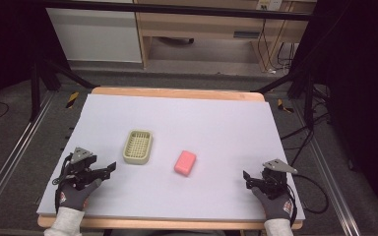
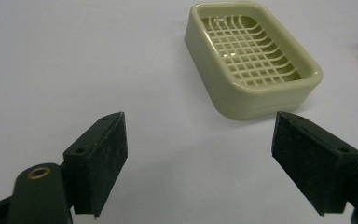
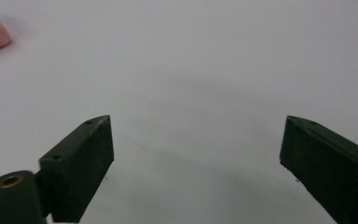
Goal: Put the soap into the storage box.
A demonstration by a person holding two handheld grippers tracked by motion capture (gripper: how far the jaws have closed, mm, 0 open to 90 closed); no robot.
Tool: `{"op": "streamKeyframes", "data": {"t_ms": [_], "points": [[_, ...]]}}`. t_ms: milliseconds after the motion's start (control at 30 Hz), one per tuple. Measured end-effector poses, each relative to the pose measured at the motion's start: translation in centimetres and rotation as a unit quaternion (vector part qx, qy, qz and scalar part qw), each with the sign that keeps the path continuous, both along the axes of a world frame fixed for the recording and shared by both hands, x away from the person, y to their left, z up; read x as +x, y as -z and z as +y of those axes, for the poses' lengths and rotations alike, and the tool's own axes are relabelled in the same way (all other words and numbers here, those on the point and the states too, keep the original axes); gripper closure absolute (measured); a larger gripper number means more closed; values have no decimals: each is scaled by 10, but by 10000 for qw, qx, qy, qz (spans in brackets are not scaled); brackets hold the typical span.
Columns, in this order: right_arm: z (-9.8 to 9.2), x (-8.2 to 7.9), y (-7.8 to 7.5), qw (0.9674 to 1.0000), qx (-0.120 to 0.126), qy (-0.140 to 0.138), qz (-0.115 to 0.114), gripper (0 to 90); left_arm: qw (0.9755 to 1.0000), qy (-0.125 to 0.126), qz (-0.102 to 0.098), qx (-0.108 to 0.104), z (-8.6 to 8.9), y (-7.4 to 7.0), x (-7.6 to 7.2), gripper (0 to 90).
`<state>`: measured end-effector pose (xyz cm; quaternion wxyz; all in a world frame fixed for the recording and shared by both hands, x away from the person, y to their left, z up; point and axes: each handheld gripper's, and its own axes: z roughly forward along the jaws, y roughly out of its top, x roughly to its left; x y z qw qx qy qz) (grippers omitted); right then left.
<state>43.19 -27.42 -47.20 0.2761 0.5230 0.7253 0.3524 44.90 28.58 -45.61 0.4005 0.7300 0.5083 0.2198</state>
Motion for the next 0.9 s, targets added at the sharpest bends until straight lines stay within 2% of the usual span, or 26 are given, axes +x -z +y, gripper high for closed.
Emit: {"op": "streamKeyframes", "data": {"t_ms": [67,233,400,567,700,733,900], "points": [[-1,-1,0,9999,40,85,41,70,10000,33,-11,-13,-3,-2,-1,186],[0,-5,-3,9997,-18,146,-189,57,9999,129,-44,-60,-12,-6,-3,206],[1,-6,-1,9996,-56,194,-215,56,9997,239,-79,-61,-20,-10,-5,213],[2,-8,-2,9994,-12,184,-285,98,9994,333,-98,-71,-29,-14,-5,220],[4,-8,-2,9995,6,103,-285,129,9992,391,-107,-65,-34,-16,-4,225],[5,-8,-1,9997,31,65,-217,140,9991,409,-115,-42,-36,-17,-3,225],[5,-7,1,9998,39,41,-169,140,9987,487,-134,-45,-45,-22,-3,228]]}}
